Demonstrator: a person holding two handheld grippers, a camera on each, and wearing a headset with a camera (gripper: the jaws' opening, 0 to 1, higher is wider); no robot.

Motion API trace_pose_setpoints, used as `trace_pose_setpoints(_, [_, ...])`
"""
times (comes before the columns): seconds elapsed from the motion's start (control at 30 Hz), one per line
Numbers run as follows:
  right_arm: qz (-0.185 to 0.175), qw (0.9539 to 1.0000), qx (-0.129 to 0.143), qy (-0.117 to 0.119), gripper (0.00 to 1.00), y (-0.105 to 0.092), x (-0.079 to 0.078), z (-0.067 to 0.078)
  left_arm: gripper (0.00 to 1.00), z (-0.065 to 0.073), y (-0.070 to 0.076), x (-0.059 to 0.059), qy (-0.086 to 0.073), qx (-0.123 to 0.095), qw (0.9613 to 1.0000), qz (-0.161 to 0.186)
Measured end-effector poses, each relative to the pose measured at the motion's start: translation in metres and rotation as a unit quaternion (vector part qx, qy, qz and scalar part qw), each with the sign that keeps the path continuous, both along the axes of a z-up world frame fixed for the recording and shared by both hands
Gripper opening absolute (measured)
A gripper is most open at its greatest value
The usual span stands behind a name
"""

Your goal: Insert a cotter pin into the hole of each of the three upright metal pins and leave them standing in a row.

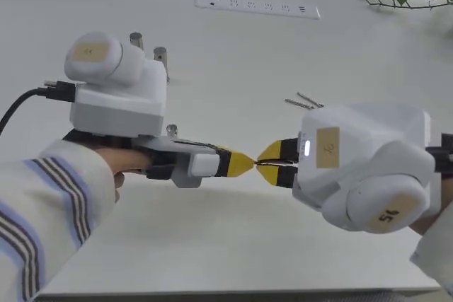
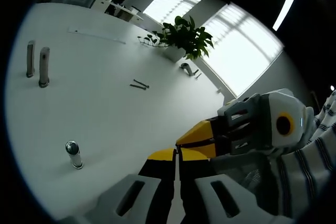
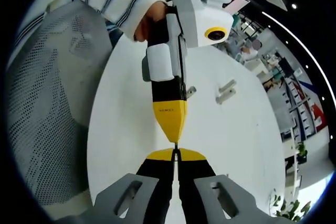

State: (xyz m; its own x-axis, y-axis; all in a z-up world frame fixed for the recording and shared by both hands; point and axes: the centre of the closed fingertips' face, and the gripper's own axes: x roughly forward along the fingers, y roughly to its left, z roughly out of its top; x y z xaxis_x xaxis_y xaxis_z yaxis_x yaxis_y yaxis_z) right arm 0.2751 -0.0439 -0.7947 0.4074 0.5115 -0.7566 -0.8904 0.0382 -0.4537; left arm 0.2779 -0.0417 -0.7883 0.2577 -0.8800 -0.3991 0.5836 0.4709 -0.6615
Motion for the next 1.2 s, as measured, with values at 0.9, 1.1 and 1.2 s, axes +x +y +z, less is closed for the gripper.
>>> trace_pose_setpoints(0.9, [0.018, 0.9997, 0.014, 0.01, 0.03, 0.003, -0.003, 0.007, 0.0, 0.009, 0.003, -0.003, -0.055, 0.03, 0.9977, -0.029])
trace_pose_setpoints(1.1, [0.036, 0.9993, 0.007, -0.001, 0.06, 0.001, -0.002, 0.008, 0.0, 0.006, 0.008, -0.002, -0.068, 0.047, 0.9961, -0.03])
trace_pose_setpoints(1.2, [0.033, 0.9993, 0.015, 0.007, 0.08, -0.001, -0.002, 0.01, 0.0, 0.004, 0.011, -0.004, -0.073, 0.052, 0.9954, -0.034])
